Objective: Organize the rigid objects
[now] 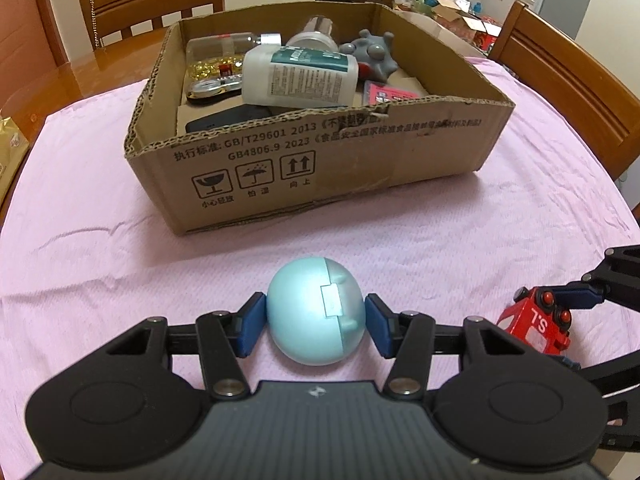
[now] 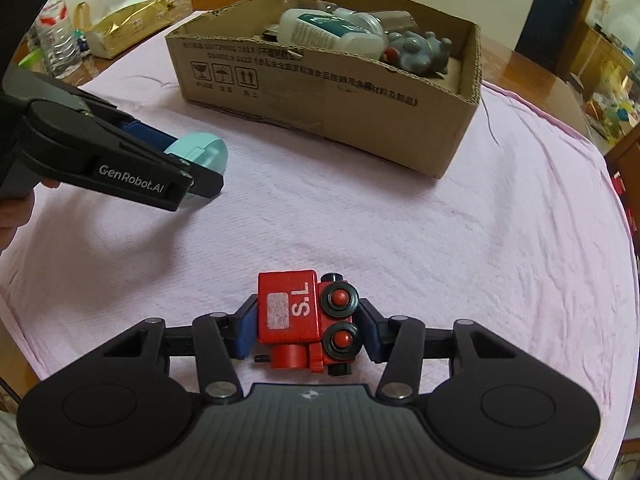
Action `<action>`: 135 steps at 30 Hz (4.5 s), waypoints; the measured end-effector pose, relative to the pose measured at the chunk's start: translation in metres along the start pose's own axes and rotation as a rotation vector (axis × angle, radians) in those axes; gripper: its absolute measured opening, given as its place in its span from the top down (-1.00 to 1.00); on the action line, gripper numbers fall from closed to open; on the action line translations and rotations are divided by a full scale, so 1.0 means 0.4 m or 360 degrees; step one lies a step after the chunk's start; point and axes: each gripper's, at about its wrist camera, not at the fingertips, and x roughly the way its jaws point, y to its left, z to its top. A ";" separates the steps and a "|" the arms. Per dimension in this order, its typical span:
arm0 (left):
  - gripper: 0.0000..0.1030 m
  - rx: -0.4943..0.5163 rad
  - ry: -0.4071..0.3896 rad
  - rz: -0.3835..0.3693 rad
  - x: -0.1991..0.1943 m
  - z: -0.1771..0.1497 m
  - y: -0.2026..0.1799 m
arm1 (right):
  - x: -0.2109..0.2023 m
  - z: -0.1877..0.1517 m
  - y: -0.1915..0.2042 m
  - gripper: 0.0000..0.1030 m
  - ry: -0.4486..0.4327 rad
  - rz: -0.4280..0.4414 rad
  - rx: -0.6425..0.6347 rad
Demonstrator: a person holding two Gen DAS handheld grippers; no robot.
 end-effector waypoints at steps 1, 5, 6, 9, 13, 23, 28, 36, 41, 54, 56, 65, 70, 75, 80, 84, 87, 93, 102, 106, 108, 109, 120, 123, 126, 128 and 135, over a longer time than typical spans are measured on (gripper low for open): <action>-0.03 -0.0004 0.0001 0.0003 0.000 0.000 0.000 | -0.001 0.001 -0.002 -0.08 0.0002 0.0002 -0.0004; -0.03 -0.0036 0.0010 0.0017 0.002 0.006 -0.001 | -0.002 -0.002 -0.002 -0.08 0.0006 0.0000 -0.0017; -0.03 -0.0046 0.0014 0.0021 0.002 0.007 -0.001 | -0.003 -0.002 -0.001 -0.08 0.0007 -0.0001 -0.0020; -0.03 -0.0062 0.0023 0.0035 0.005 0.012 -0.005 | -0.002 -0.003 0.002 -0.08 0.0007 -0.0004 -0.0033; -0.03 -0.0073 0.0037 0.0052 0.008 0.016 -0.010 | 0.000 -0.002 0.001 -0.09 0.0014 0.0001 -0.0025; -0.01 -0.0047 0.0074 0.0014 0.001 0.019 -0.011 | -0.006 0.001 -0.004 -0.05 0.0045 0.0017 -0.0035; 0.00 0.0058 0.0083 -0.0015 -0.029 0.023 -0.020 | -0.023 0.007 -0.019 -0.04 0.0055 0.0058 -0.0048; 0.00 0.0153 0.0083 -0.0077 -0.130 0.055 -0.007 | -0.100 0.067 -0.056 -0.04 -0.0011 0.0109 -0.0136; 0.00 0.0175 -0.0040 -0.0070 -0.207 0.120 0.007 | -0.155 0.155 -0.095 -0.04 -0.0169 0.0091 -0.0163; -0.01 0.0074 -0.0196 0.0109 -0.107 0.293 0.084 | -0.135 0.343 -0.171 -0.04 -0.0330 0.0063 -0.0081; -0.01 0.0045 -0.0173 0.0114 -0.082 0.290 0.098 | -0.122 0.351 -0.174 -0.04 -0.0313 0.0055 -0.0078; -0.91 -0.0065 -0.0292 0.0174 -0.091 0.259 0.125 | -0.068 0.371 -0.188 -0.04 -0.0236 0.0059 -0.0051; -0.96 -0.0060 -0.0386 0.0204 -0.140 0.246 0.114 | -0.053 0.388 -0.191 -0.05 -0.0216 0.0068 -0.0040; -0.96 -0.0085 -0.0394 0.0184 -0.176 0.227 0.103 | -0.032 0.406 -0.191 -0.05 -0.0185 0.0049 -0.0023; -0.97 -0.0083 -0.0413 0.0187 -0.195 0.220 0.084 | -0.031 0.416 -0.190 -0.90 -0.0243 0.0012 0.0017; -0.97 -0.0084 -0.0436 0.0197 -0.210 0.211 0.075 | -0.050 0.420 -0.185 -0.99 -0.0275 -0.0020 0.0035; -0.97 -0.0092 -0.0441 0.0222 -0.222 0.206 0.067 | -0.068 0.421 -0.179 -0.99 -0.0257 -0.0058 0.0041; -0.97 -0.0141 -0.0447 0.0259 -0.259 0.197 0.049 | -0.126 0.399 -0.169 -1.00 -0.0216 -0.0131 0.0141; -0.97 -0.0261 -0.0310 0.0381 -0.315 0.182 0.025 | -0.210 0.304 -0.146 -1.00 -0.0159 -0.0296 0.0426; -0.97 -0.0322 -0.0236 0.0379 -0.338 0.177 0.022 | -0.245 0.273 -0.129 -1.00 -0.0151 -0.0312 0.0498; -0.97 -0.0314 -0.0222 0.0387 -0.346 0.177 0.017 | -0.261 0.266 -0.118 -1.00 -0.0154 -0.0306 0.0513; -0.97 -0.0310 -0.0217 0.0398 -0.350 0.177 0.013 | -0.268 0.264 -0.114 -1.00 -0.0161 -0.0304 0.0519; -0.97 -0.0280 -0.0193 0.0460 -0.377 0.172 0.001 | -0.308 0.272 -0.083 -1.00 -0.0203 -0.0296 0.0515; -0.97 -0.0283 -0.0196 0.0458 -0.380 0.170 0.002 | -0.309 0.277 -0.073 -1.00 -0.0207 -0.0304 0.0499; -0.97 -0.0287 -0.0203 0.0455 -0.385 0.170 0.005 | -0.311 0.277 -0.071 -1.00 -0.0210 -0.0308 0.0498; -0.97 -0.0289 -0.0201 0.0456 -0.385 0.171 0.006 | -0.311 0.277 -0.072 -1.00 -0.0211 -0.0310 0.0500; -0.97 -0.0302 -0.0193 0.0459 -0.381 0.172 0.008 | -0.310 0.278 -0.072 -1.00 -0.0208 -0.0313 0.0495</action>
